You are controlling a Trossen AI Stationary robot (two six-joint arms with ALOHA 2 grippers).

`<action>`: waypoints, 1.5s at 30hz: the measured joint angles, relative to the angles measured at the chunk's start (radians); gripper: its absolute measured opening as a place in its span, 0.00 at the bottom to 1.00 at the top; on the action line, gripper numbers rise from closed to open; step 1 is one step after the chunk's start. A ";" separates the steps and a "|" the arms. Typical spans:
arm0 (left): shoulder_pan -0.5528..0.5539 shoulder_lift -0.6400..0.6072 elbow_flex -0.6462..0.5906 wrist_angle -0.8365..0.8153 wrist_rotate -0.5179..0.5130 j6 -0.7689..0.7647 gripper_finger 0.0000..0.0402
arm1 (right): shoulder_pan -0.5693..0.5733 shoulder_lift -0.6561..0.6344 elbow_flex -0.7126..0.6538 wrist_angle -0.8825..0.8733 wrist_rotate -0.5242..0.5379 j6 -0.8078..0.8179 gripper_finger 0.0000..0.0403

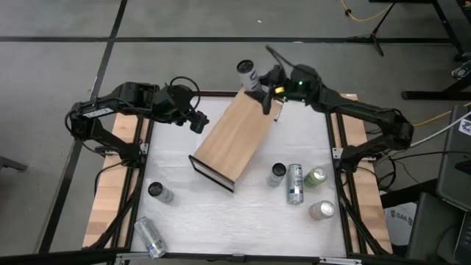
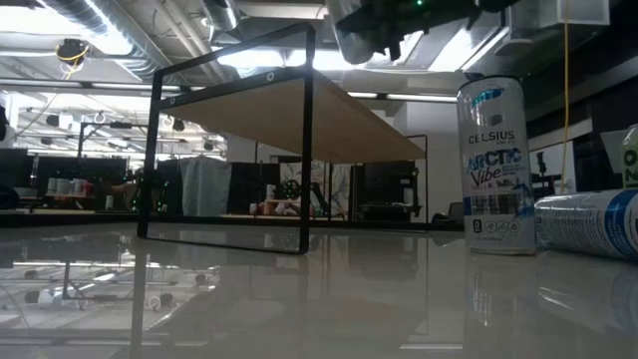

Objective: Place canned beverage on shelf
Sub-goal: Put the white soda can on the shelf

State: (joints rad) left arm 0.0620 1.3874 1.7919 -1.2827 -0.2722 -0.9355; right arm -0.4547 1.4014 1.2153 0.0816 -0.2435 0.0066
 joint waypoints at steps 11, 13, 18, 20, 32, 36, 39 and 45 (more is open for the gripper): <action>0.000 0.006 -0.001 0.005 -0.118 0.083 0.74 | -0.030 0.020 -0.404 0.762 -0.002 0.117 0.59; 0.000 0.008 -0.001 0.006 -0.142 0.083 0.74 | -0.030 0.049 -0.446 0.839 0.023 0.124 0.59; 0.000 0.007 -0.001 0.037 -0.161 0.082 0.74 | -0.031 0.150 -0.450 0.853 0.057 0.116 0.60; 0.000 0.007 -0.001 0.056 -0.161 0.082 0.74 | -0.031 0.190 -0.437 0.867 0.057 0.116 0.60; 0.000 0.007 -0.001 0.072 -0.166 0.082 0.74 | -0.030 0.318 -0.424 0.957 0.105 0.086 0.60; 0.000 0.007 -0.001 0.072 -0.178 0.082 0.74 | -0.030 0.354 -0.421 1.030 0.124 0.078 0.60; 0.000 0.007 -0.001 0.072 -0.188 0.082 0.74 | -0.030 0.374 -0.422 1.017 0.137 0.040 0.60; 0.000 0.015 -0.001 0.072 -0.215 0.082 0.74 | -0.030 0.392 -0.422 1.025 0.155 -0.004 0.60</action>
State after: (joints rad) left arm 0.0624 1.4021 1.7909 -1.2102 -0.4877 -0.8532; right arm -0.4847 1.7934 0.7929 1.1066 -0.0884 0.0031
